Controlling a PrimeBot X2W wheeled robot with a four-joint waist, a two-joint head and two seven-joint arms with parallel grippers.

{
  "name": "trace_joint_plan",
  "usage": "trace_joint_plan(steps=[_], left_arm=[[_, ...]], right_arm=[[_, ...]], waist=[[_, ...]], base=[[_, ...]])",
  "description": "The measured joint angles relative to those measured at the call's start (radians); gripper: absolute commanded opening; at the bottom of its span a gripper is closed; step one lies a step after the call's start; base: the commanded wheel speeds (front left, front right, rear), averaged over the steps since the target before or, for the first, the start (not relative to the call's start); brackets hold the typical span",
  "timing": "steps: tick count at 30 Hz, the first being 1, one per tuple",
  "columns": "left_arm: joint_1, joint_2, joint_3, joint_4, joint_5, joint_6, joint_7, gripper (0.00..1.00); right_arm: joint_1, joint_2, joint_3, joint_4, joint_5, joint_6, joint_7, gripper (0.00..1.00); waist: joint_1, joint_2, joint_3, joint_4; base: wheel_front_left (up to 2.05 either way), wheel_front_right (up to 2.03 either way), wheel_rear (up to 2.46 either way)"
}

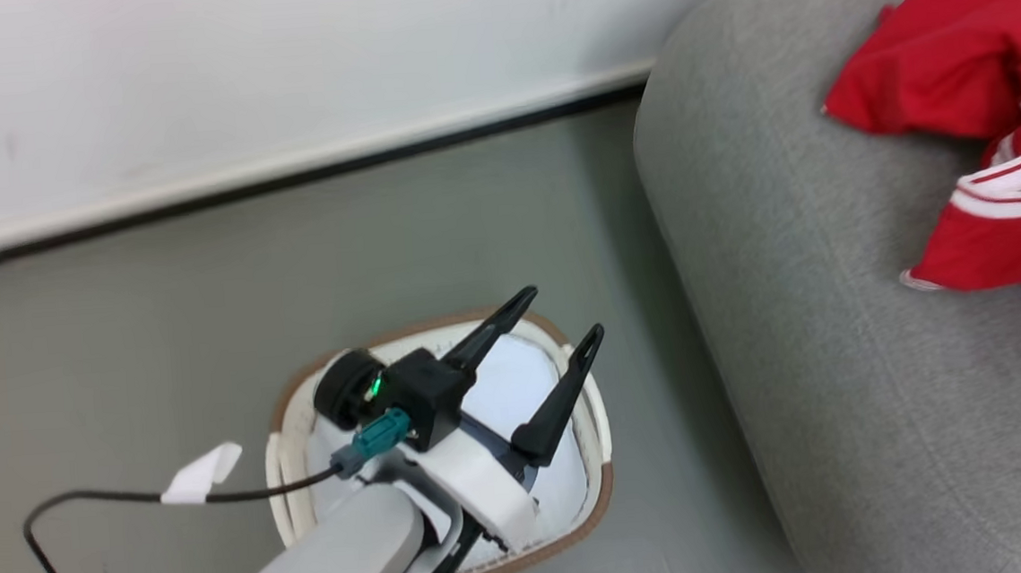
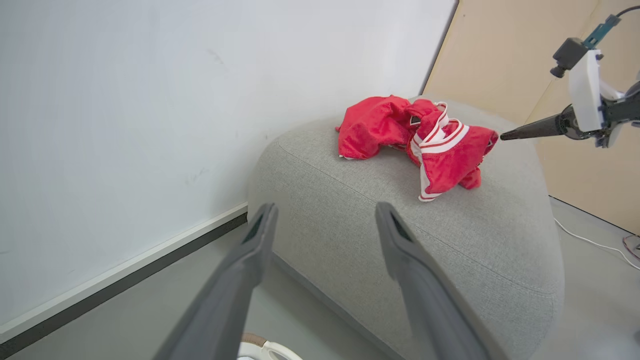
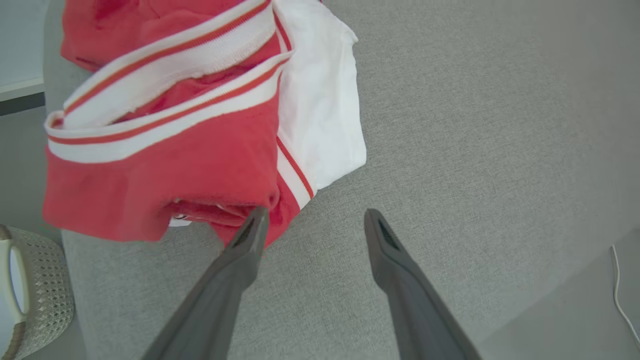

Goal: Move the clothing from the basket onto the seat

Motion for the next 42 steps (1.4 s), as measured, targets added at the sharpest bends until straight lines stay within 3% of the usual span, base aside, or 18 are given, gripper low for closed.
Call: trace_joint_plan(steps=[3, 10, 18, 22, 27, 31, 36, 42], left_arm=[[0.039, -0.006, 0.017, 0.006, -0.021, 0.013, -0.004, 1.00], [0.133, -0.006, 0.082, 0.013, -0.054, 0.057, -0.010, 1.00], [0.228, 0.021, 0.205, -0.008, -0.088, 0.100, -0.012, 1.00], [0.286, 0.035, 0.294, -0.024, -0.110, 0.110, -0.012, 1.00], [0.391, 0.032, 0.493, -0.072, -0.124, 0.130, -0.012, 1.00], [0.480, -0.001, 0.600, -0.082, -0.121, 0.109, -0.012, 1.00], [0.548, -0.021, 0.687, -0.057, -0.039, 0.097, -0.012, 1.00], [0.609, -0.089, 0.755, -0.024, 0.063, 0.064, -0.012, 1.00]], right_arm=[[0.053, -0.013, 0.016, -0.083, 0.014, 0.000, 0.041, 1.00], [0.112, -0.037, 0.001, -0.374, 0.049, 0.000, 0.021, 1.00], [0.174, 0.014, -0.015, -0.598, 0.009, 0.000, -0.051, 1.00], [0.239, 0.110, -0.052, -0.629, -0.047, 0.000, -0.165, 1.00], [0.330, 0.256, -0.086, -0.643, -0.075, 0.000, -0.332, 1.00], [0.414, 0.346, -0.099, -0.625, -0.115, 0.000, -0.432, 1.00], [0.500, 0.414, -0.056, -0.567, -0.164, 0.000, -0.529, 1.00], [0.553, 0.479, -0.008, -0.474, -0.250, 0.000, -0.654, 1.00]], waist=[[-0.0001, 0.0000, -0.066, -0.005], [-0.0002, 0.0001, -0.214, -0.007], [-0.0003, 0.0000, -0.333, 0.036], [-0.0002, 0.0000, -0.352, 0.077], [0.0000, 0.0000, -0.361, 0.111], [0.0000, 0.0000, -0.360, 0.133], [0.0001, 0.0001, -0.358, 0.147], [0.0002, 0.0000, -0.354, 0.158]], base=[[0.00, 0.00, 0.00], [0.00, 0.00, 0.00], [0.00, 0.00, 0.00], [0.00, 0.00, 0.00], [0.00, 0.00, 0.00], [0.00, 0.00, 0.00], [0.00, 0.00, 0.00], [0.00, 0.00, 0.00]])
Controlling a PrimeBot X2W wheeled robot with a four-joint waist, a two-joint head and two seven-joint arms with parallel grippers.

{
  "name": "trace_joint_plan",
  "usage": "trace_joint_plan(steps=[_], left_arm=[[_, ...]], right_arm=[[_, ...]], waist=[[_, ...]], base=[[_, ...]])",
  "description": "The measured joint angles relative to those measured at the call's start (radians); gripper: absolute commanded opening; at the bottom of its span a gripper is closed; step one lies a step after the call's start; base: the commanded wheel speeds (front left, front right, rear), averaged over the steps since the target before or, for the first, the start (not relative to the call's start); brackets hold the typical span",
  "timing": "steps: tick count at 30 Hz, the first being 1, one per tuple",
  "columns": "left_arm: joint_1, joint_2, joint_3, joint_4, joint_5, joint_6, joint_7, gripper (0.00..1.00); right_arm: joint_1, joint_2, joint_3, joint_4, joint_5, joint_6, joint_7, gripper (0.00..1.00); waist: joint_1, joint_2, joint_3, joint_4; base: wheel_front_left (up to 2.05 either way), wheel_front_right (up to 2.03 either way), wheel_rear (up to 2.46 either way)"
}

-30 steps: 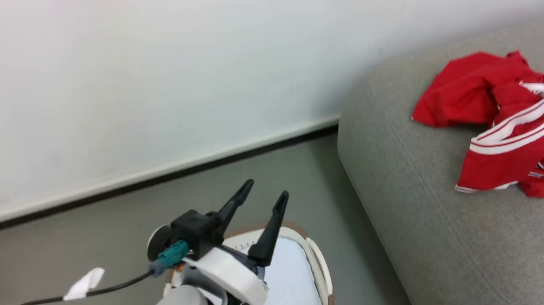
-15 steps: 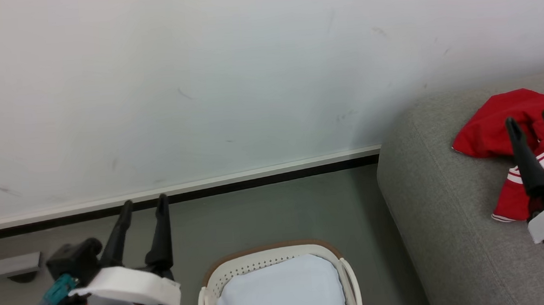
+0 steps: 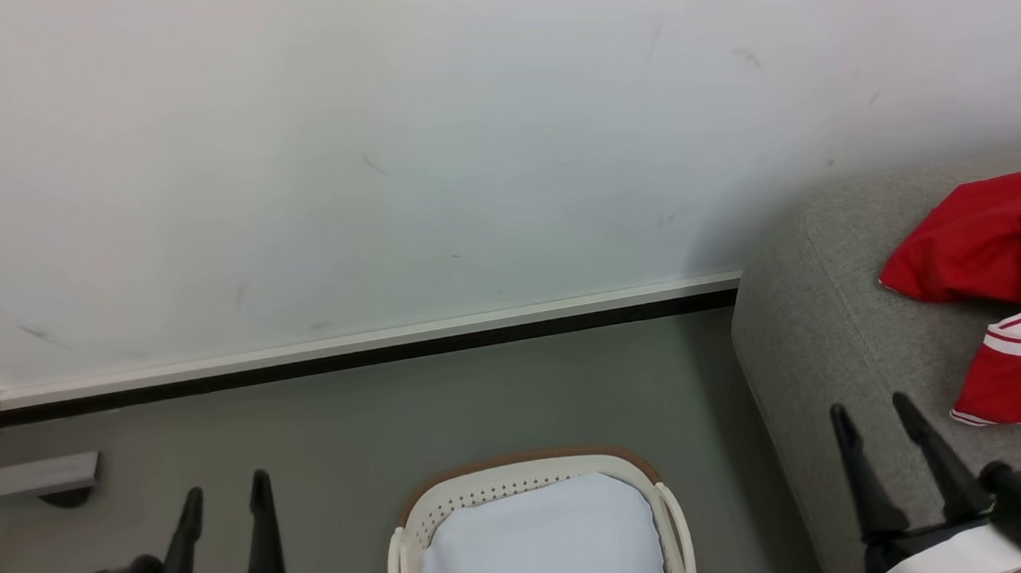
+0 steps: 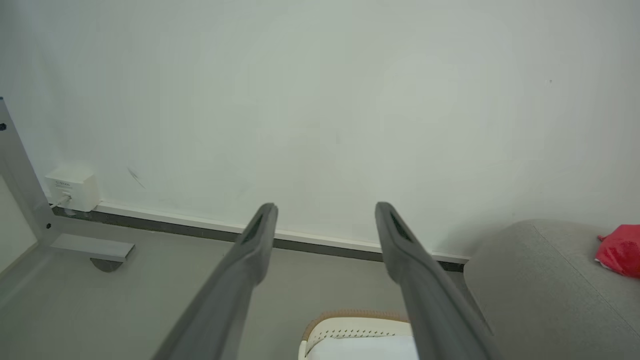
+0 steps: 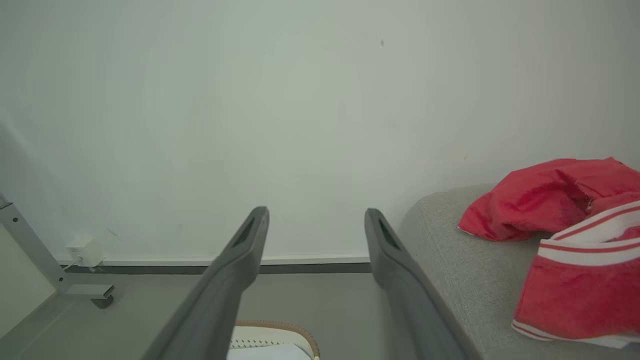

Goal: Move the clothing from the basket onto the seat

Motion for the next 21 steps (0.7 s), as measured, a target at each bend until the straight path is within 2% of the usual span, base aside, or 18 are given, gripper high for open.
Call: trace_joint_plan(steps=[5, 10, 21], left_arm=[[0.014, -0.049, 0.052, 0.023, 0.090, -0.047, 0.000, 1.00], [0.023, -0.095, 0.095, 0.051, 0.148, -0.094, 0.000, 1.00], [-0.001, -0.144, 0.168, 0.086, 0.226, -0.149, 0.000, 1.00]], right_arm=[[0.008, 0.063, 0.030, 0.068, -0.023, 0.000, -0.035, 1.00], [-0.012, 0.067, 0.051, 0.107, -0.030, 0.000, -0.037, 1.00], [-0.053, 0.075, 0.045, 0.103, -0.036, 0.000, -0.041, 1.00]], waist=[[0.0000, 0.0000, 0.003, 0.005], [0.0000, 0.0000, 0.005, 0.009], [0.0000, 0.0000, 0.013, 0.010]], base=[[0.00, 0.00, 0.00], [0.00, 0.00, 0.00], [0.00, 0.00, 0.00]])
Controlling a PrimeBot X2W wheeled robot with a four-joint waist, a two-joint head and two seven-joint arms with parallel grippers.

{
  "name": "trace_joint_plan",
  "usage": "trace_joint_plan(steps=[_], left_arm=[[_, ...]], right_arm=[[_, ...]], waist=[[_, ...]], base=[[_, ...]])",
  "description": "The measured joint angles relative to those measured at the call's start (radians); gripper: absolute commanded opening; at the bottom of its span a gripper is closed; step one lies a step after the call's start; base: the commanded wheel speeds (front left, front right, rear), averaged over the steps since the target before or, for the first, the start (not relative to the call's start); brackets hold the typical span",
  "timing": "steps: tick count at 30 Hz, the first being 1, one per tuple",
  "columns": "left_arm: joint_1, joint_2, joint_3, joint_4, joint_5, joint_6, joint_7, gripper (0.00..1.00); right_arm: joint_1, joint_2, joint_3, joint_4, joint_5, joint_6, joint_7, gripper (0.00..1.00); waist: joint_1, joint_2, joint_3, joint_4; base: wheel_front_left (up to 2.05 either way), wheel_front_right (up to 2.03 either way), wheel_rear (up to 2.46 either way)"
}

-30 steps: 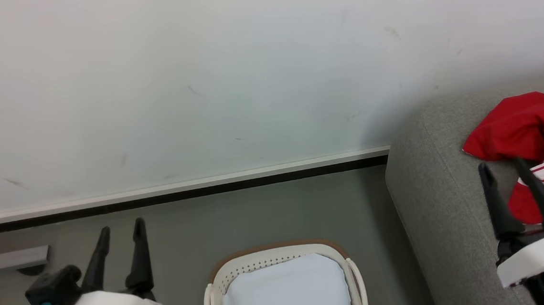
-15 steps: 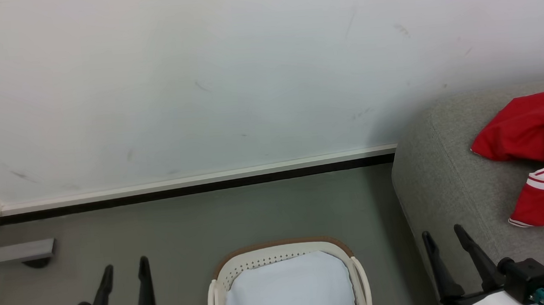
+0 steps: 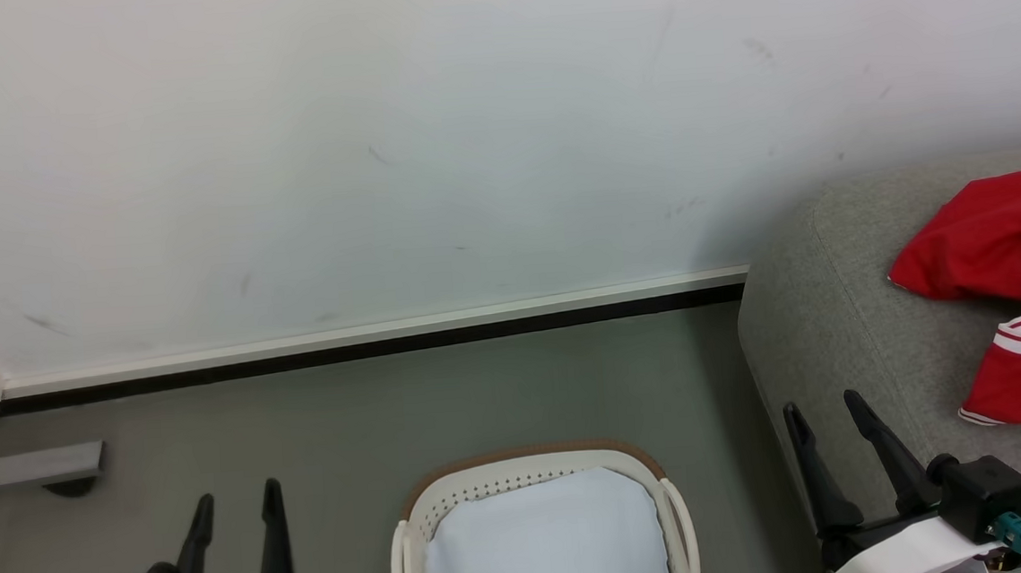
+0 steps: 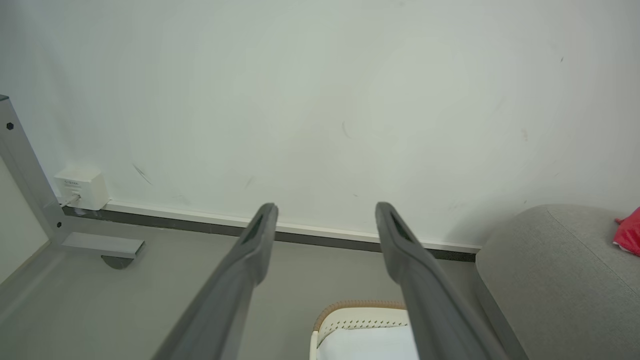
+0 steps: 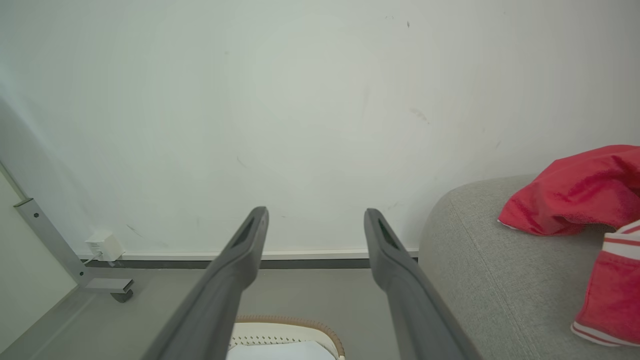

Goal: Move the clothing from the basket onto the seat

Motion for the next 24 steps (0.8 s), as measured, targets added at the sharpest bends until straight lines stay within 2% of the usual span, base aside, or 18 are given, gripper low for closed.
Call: trace_joint_plan(steps=[13, 14, 19, 24], left_arm=[[-0.013, -0.020, 0.034, 0.040, 0.041, -0.030, 0.000, 1.00], [-0.015, -0.021, 0.034, 0.043, 0.041, -0.037, 0.000, 0.00], [0.007, -0.035, 0.033, 0.081, 0.038, -0.037, 0.005, 0.00], [0.006, -0.035, 0.043, 0.088, -0.043, -0.037, 0.039, 0.00]], right_arm=[[-0.003, 0.008, 0.002, 0.001, -0.006, 0.000, 0.000, 1.00], [-0.003, 0.008, 0.003, 0.001, -0.006, 0.000, 0.000, 0.00], [0.034, 0.012, 0.009, 0.031, -0.001, 0.000, 0.007, 0.00], [0.042, 0.013, -0.011, 0.029, 0.077, 0.000, 0.028, 0.00]], waist=[[0.0000, 0.0000, -0.007, -0.004], [0.0000, 0.0000, -0.006, -0.003], [0.0000, 0.0000, -0.006, -0.003], [0.0000, 0.0000, -0.007, 0.002]], base=[[0.00, 0.00, 0.00], [0.00, 0.00, 0.00], [0.00, 0.00, 0.00], [0.00, 0.00, 0.00]])
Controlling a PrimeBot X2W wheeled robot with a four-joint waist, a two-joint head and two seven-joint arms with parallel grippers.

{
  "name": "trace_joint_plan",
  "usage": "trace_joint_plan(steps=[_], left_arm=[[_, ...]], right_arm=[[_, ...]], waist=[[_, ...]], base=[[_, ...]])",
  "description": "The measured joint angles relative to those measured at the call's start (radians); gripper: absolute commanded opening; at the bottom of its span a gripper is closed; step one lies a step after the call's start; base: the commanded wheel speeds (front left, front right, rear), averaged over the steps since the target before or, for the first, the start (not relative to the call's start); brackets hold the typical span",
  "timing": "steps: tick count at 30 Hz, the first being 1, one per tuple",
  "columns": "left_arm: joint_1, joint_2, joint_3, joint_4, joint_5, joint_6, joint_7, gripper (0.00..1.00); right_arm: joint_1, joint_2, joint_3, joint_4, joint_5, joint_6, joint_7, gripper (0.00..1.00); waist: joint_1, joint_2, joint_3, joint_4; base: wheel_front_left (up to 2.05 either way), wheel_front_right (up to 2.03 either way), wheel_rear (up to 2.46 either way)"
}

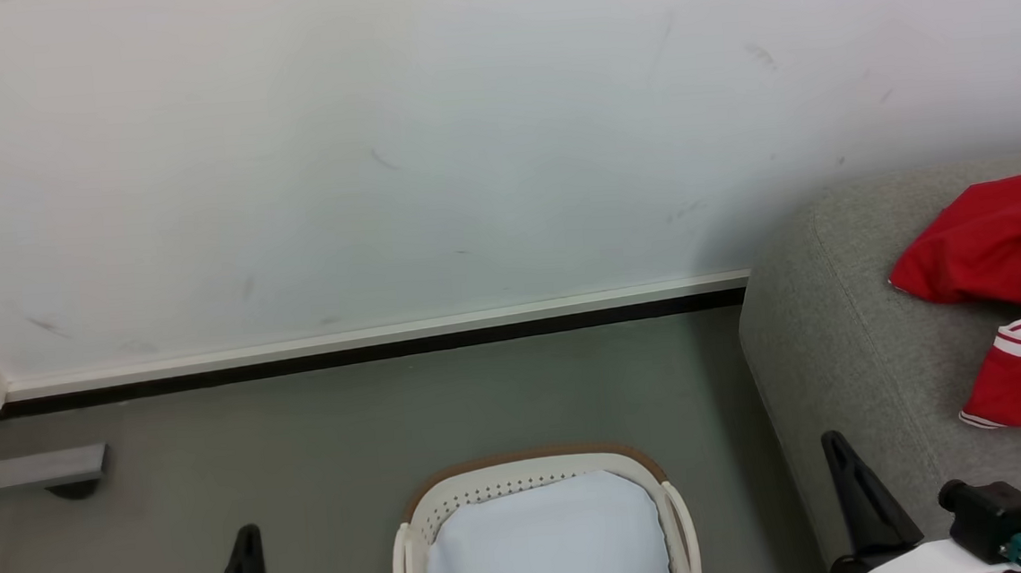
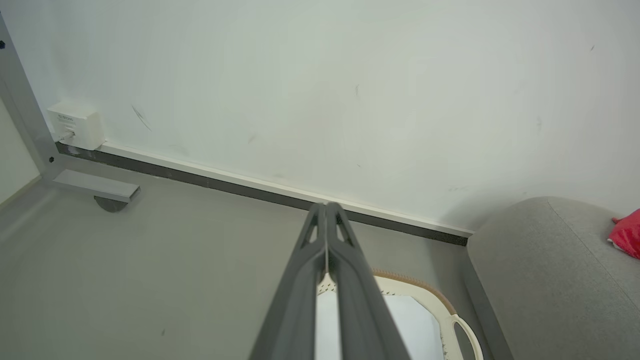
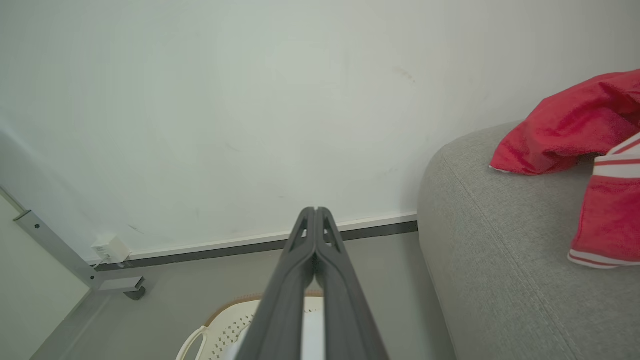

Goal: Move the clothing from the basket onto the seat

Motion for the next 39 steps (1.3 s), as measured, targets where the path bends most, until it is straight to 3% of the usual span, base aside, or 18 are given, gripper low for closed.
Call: trace_joint_plan(steps=[16, 39], left_arm=[[-0.004, 0.000, 0.002, -0.026, -0.284, -0.009, 0.066, 0.00], [-0.021, 0.000, 0.019, -0.058, -0.604, -0.014, 0.147, 0.00]], right_arm=[[0.000, 0.003, -0.065, -0.028, 0.244, 0.000, 0.069, 0.00], [0.003, 0.009, -0.140, -0.060, 0.526, 0.000, 0.146, 0.00]], waist=[[0.0000, 0.0000, -0.002, 0.013], [0.0000, 0.0000, -0.005, 0.032]], base=[[0.00, 0.00, 0.00], [0.00, 0.00, 0.00]])
